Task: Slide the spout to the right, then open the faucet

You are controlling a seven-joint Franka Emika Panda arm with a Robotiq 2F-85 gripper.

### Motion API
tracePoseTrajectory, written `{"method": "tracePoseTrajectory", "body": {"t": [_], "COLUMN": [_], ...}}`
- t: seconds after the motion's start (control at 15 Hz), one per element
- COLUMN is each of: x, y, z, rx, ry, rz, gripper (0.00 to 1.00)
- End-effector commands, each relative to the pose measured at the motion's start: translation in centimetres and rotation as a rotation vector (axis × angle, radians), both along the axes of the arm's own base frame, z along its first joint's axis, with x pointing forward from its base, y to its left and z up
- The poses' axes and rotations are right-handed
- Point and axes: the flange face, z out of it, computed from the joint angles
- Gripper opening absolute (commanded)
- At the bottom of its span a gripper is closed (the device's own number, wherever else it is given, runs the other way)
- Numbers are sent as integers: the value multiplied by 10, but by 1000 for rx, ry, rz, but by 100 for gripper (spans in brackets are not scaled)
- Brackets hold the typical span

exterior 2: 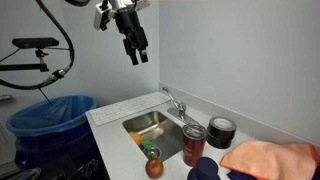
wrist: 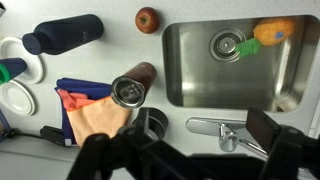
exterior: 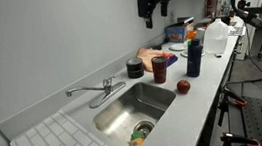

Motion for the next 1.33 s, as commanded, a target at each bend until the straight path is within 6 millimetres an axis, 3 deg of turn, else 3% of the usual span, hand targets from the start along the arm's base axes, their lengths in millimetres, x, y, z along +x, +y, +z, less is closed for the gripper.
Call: {"method": "tracePoseTrajectory", "body": {"t": [0.0, 0.67, 0.87, 1.27], "x": [0, 0, 8, 48], "y": [0, 0, 8, 69], "z": [0, 0, -3, -3], "rx": [0, 0, 21, 73], "ry": [2, 2, 3, -56], "rz": [0, 0, 24, 165], "gripper": [100, 100, 100, 100]}}
